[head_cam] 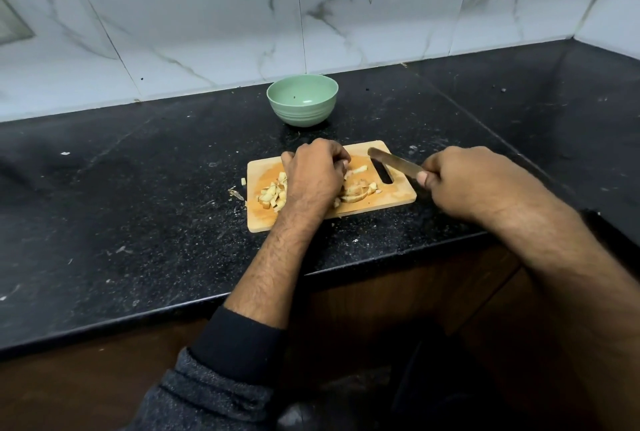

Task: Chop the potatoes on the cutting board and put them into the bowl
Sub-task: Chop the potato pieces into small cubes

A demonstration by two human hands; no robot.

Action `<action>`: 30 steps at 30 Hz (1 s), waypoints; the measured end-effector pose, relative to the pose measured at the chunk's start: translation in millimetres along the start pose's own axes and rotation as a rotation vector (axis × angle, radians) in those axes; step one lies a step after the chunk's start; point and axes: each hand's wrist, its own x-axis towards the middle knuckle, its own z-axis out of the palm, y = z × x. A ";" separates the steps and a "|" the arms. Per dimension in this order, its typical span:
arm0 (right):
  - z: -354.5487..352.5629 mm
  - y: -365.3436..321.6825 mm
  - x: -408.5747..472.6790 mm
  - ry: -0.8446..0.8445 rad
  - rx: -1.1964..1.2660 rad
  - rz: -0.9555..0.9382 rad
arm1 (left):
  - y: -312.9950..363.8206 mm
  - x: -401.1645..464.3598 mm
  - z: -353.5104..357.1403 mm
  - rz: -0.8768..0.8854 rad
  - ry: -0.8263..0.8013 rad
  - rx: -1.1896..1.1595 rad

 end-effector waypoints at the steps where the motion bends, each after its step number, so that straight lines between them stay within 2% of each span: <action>1: 5.1 1.1 1.5 0.015 0.023 0.004 | -1.4 -1.2 -2.3 0.001 0.018 -0.029; 11: 51.2 -13.0 -3.5 0.072 0.093 -0.069 | -41.8 -12.5 -22.5 -0.018 0.094 -0.114; 18: 45.4 -15.0 -5.3 0.163 0.122 -0.103 | -65.6 -12.9 -44.6 -0.072 0.143 -0.241; 23: 39.7 -16.4 8.8 0.206 0.125 -0.097 | -72.8 -9.7 -44.7 -0.093 0.102 -0.361; 30: 42.3 -26.5 54.3 0.216 0.037 -0.196 | -72.6 -12.6 -38.9 -0.099 -0.070 -0.459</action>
